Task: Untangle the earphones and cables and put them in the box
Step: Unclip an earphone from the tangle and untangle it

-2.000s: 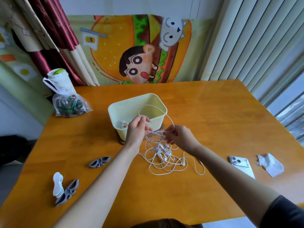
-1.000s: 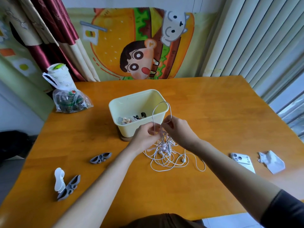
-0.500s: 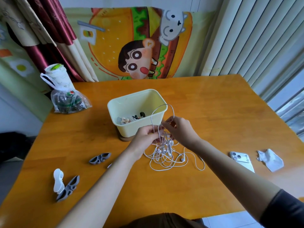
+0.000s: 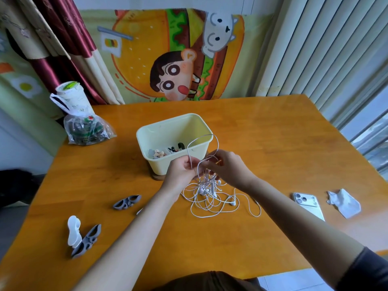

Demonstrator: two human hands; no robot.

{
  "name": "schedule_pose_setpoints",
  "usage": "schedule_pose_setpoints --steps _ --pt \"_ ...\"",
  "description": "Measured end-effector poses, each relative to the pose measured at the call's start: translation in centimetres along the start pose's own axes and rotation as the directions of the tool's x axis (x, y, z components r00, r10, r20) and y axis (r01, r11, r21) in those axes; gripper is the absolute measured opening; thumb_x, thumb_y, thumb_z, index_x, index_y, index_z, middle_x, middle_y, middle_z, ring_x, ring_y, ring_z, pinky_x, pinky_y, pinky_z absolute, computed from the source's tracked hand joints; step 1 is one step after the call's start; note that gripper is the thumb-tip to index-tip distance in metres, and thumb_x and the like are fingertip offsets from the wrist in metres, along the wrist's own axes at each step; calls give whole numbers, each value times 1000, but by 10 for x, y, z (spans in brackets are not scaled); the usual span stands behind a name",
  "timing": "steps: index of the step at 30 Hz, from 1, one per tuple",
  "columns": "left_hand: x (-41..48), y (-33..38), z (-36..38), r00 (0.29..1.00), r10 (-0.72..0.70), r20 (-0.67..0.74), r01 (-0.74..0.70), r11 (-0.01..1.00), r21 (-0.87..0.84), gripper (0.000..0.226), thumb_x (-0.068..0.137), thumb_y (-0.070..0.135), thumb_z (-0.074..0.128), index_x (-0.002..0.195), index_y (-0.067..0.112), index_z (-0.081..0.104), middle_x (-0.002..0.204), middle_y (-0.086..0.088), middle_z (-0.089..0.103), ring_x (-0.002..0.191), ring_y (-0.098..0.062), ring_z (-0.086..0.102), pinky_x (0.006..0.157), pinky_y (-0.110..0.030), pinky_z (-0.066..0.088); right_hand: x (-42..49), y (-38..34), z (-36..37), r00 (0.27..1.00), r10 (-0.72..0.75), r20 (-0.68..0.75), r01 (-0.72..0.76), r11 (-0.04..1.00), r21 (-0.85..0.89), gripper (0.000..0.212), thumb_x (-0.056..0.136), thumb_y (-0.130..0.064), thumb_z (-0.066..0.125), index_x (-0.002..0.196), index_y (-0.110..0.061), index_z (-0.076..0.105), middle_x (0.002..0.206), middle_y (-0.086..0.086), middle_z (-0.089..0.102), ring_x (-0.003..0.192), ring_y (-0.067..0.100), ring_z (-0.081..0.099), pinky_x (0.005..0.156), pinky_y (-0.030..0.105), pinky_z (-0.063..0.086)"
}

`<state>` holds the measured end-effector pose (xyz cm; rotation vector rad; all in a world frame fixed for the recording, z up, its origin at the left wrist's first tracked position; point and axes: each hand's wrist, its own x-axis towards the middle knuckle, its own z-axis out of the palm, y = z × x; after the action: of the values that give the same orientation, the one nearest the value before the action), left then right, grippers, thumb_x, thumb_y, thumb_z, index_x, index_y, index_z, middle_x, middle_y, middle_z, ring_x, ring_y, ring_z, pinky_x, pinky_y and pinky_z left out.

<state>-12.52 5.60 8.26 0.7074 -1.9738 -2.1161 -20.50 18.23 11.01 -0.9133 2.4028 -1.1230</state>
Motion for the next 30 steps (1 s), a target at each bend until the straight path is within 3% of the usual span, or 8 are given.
schedule_pose_setpoints --steps 4,6,9,14,18,21,26,30 --pt "-4 3 0 996 40 74 -42 999 21 19 95 5 54 90 17 68 85 1 72 83 -14 67 75 -23 53 2 2 -1 998 9 -64 -12 999 -39 11 88 -10 62 99 -7 63 74 1 66 54 6 63 50 14 49" --pt "-6 7 1 997 48 64 -49 999 23 13 92 9 59 93 20 67 87 3 70 83 -11 65 74 -19 51 3 3 -2 996 43 -76 -45 999 -27 14 87 -8 63 101 -7 61 71 2 65 48 2 59 48 14 49" --pt "-6 10 1 995 95 -31 -93 994 62 21 83 9 71 97 22 63 87 3 63 82 -10 62 73 -17 50 4 3 -1 995 77 -60 -78 997 -12 17 85 -11 67 98 -9 57 66 1 63 46 6 57 47 14 48" --pt "-7 8 -3 990 124 -64 -115 985 125 25 83 -1 64 100 17 63 79 1 61 70 -6 62 78 -29 52 5 7 -1 986 88 -142 -79 995 67 15 85 -3 65 99 -5 59 66 0 64 42 -2 56 44 10 44" --pt "0 2 -9 970 148 -193 -118 980 158 28 84 -2 61 94 25 61 79 0 60 73 -15 60 70 -28 50 6 8 -2 994 50 -96 -53 998 -31 16 85 1 62 100 -5 60 71 -6 65 51 -2 58 51 5 44" --pt "6 -5 -16 933 192 -305 -160 979 128 29 84 -5 60 91 23 59 76 0 56 75 -18 58 68 -25 49 5 10 -2 998 54 -14 -55 994 -99 19 86 -2 63 104 -4 59 87 5 71 66 10 63 56 5 44" --pt "8 -20 -16 966 129 -224 -39 928 370 38 85 6 67 117 13 49 112 -4 48 90 -16 51 65 -12 39 4 13 -1 996 87 29 -84 993 -83 17 91 -4 56 108 -4 55 80 -1 65 61 6 61 50 8 46" --pt "-10 -10 -5 928 324 -184 -253 910 328 13 90 11 60 100 19 57 95 5 58 81 0 53 69 -12 41 5 16 -1 993 115 -18 -116 990 -80 20 89 -12 60 107 -9 51 77 2 67 58 7 60 51 11 46"
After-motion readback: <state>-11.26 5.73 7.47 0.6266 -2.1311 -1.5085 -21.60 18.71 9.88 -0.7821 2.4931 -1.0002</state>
